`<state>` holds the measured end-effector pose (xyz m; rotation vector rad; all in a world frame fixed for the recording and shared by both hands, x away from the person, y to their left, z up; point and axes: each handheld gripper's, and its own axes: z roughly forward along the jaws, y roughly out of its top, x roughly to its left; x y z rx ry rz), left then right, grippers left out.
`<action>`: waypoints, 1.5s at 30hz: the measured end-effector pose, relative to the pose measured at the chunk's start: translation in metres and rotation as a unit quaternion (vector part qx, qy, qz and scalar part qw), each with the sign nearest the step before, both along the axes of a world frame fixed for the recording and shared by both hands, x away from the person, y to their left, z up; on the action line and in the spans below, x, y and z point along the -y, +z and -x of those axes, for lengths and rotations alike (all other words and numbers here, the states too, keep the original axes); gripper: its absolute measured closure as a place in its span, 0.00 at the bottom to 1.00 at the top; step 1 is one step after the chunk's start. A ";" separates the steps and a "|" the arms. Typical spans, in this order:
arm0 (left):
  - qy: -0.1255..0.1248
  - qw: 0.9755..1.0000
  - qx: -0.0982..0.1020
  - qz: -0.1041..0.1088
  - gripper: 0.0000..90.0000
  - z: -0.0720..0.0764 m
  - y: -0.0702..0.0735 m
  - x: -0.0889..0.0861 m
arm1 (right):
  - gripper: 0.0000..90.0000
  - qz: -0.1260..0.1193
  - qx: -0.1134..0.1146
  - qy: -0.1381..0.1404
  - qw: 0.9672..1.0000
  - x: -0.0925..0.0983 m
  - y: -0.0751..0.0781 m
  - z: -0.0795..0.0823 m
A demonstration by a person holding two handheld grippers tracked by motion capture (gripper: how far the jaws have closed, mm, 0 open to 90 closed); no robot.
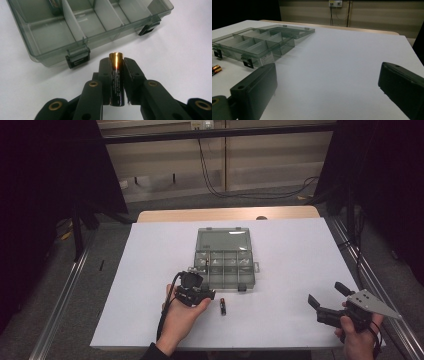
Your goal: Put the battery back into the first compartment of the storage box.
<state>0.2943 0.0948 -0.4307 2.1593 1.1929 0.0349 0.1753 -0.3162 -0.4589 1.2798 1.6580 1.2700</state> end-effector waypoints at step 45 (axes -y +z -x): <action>0.024 1.000 0.001 0.017 0.86 -0.048 0.022 -0.014 | 0.02 0.000 0.001 -0.002 1.000 0.000 0.000 0.000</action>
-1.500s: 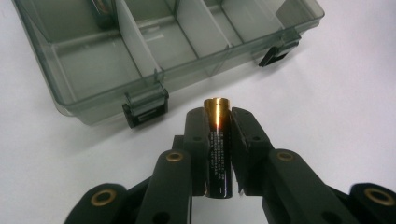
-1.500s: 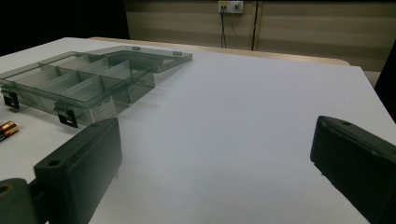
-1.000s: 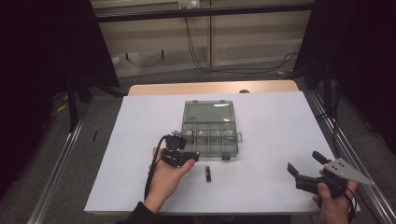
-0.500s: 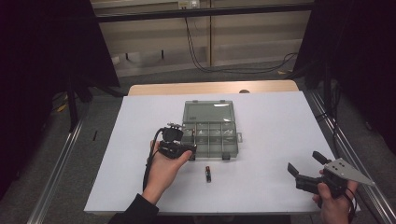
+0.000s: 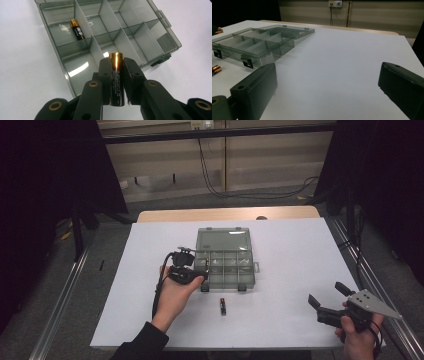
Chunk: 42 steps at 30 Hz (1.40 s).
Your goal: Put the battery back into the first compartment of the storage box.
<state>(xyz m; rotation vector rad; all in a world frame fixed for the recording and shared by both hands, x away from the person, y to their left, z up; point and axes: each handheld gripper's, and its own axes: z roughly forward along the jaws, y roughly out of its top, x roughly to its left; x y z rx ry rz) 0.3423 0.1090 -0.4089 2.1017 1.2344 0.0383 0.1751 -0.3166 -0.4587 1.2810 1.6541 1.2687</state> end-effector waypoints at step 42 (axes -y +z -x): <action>0.036 0.999 0.003 0.006 0.86 -0.040 0.001 -0.001 | 0.02 0.000 -0.001 0.000 1.000 -0.001 0.000 0.000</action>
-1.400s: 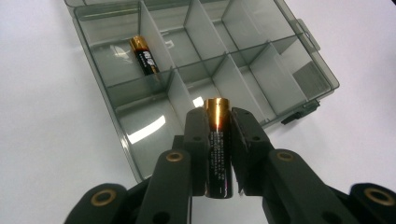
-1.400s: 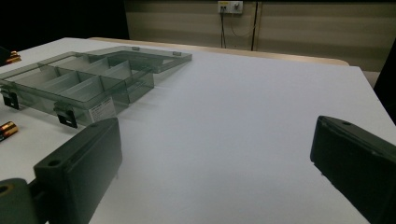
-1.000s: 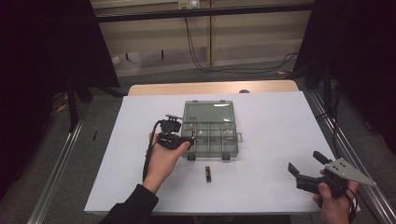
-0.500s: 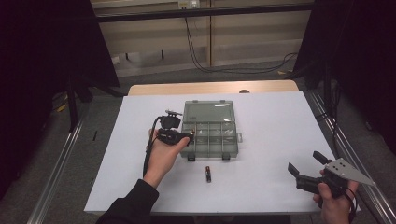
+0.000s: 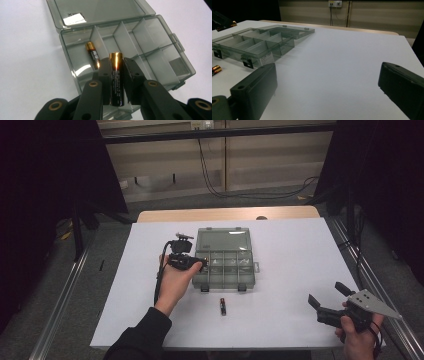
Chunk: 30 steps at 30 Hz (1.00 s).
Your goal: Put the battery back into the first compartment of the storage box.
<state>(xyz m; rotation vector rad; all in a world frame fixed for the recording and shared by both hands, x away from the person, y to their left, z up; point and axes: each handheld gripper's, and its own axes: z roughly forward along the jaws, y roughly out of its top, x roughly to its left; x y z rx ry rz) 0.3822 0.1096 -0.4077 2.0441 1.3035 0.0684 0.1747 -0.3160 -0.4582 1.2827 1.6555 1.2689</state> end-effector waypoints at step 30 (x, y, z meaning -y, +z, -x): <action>0.040 0.999 -0.004 -0.020 0.86 -0.033 -0.018 0.013 | 0.02 -0.003 0.003 -0.003 1.000 0.001 0.000 0.000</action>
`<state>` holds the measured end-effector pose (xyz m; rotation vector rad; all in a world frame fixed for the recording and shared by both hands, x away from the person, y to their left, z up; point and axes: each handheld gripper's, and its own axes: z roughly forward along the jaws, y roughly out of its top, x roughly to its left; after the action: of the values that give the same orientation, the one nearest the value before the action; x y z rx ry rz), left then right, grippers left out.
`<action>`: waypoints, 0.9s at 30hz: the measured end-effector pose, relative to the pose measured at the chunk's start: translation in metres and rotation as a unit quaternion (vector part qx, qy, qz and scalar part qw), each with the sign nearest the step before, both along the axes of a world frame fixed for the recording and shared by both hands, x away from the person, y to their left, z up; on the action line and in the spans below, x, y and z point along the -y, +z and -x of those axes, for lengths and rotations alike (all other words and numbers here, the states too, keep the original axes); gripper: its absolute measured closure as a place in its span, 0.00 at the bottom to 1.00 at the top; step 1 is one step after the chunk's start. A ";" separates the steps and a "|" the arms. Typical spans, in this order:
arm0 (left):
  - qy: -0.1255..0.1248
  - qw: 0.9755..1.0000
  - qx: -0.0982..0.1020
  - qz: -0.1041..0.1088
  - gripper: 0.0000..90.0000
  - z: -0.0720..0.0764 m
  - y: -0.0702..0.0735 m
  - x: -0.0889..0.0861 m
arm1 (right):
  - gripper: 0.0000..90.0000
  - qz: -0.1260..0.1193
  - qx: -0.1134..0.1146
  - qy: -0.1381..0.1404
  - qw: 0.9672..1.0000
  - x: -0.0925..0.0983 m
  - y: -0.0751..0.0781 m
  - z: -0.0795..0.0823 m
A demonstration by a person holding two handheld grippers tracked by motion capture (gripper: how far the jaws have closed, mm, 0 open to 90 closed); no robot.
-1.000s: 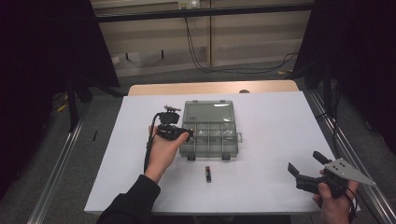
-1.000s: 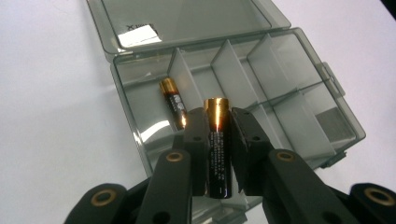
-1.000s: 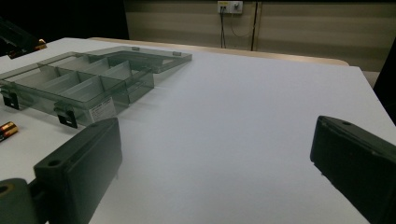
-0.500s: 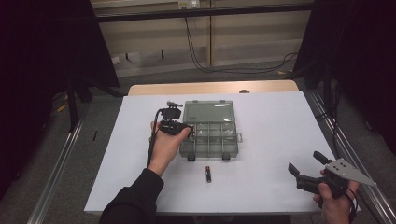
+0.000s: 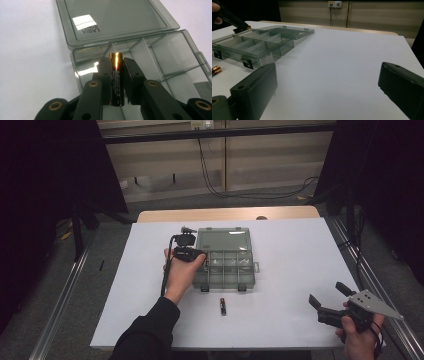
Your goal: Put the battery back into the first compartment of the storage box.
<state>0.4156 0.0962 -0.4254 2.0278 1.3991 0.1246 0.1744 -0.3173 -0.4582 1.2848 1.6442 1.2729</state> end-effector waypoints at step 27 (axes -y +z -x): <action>0.001 1.000 0.006 -0.013 0.27 0.005 0.000 0.006 | 0.02 0.003 -0.005 -0.004 1.000 0.001 0.000 0.000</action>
<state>0.4108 0.0906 -0.4256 2.0435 1.3985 0.1561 0.1748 -0.3183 -0.4585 1.2940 1.6477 1.2580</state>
